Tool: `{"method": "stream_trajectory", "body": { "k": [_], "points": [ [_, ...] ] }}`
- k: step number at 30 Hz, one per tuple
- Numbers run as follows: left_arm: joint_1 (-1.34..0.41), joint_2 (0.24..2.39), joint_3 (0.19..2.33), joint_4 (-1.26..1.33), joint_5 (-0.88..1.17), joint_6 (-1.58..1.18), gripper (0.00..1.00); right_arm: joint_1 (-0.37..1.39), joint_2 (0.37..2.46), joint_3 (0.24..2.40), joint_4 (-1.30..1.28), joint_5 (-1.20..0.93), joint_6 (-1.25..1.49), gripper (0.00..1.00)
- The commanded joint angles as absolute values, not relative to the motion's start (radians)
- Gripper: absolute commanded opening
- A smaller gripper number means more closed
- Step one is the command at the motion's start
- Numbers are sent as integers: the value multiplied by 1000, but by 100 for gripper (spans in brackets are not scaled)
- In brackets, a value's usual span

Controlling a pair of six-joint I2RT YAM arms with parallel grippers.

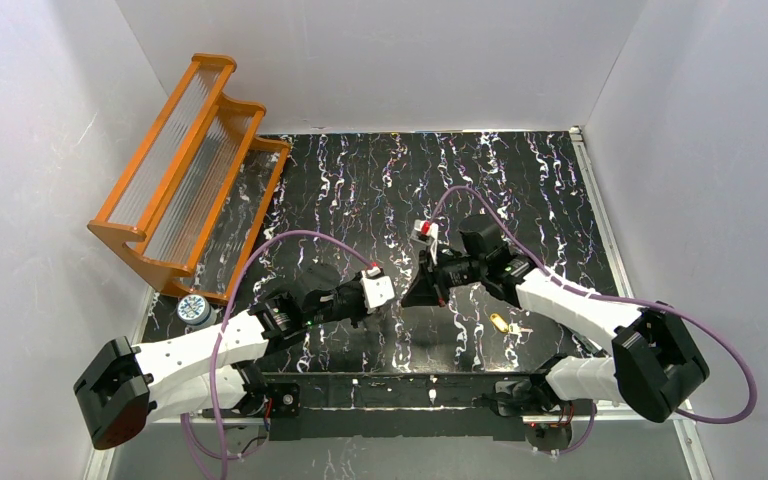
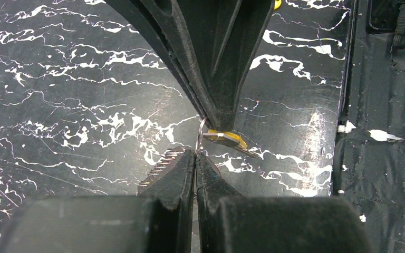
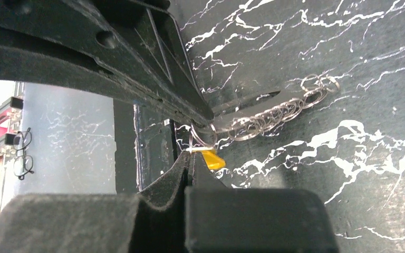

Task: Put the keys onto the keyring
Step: Insert the key onto the keyring.

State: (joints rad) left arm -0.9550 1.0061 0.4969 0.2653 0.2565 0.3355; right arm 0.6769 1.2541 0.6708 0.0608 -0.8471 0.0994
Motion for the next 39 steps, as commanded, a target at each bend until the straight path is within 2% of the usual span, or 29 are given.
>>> {"method": "stream_trajectory", "body": {
  "k": [1, 11, 26, 39],
  "points": [
    [-957, 997, 514, 292, 277, 321, 0, 709, 1262, 750, 66, -782, 63, 1],
    [-957, 997, 515, 288, 280, 315, 0, 789, 1274, 793, 3, -640, 34, 1],
    [-957, 970, 515, 285, 266, 303, 0, 796, 1224, 792, -114, -415, 19, 1],
    [-957, 952, 504, 287, 265, 302, 0, 796, 1216, 784, -108, -421, 32, 1]
  ]
}}
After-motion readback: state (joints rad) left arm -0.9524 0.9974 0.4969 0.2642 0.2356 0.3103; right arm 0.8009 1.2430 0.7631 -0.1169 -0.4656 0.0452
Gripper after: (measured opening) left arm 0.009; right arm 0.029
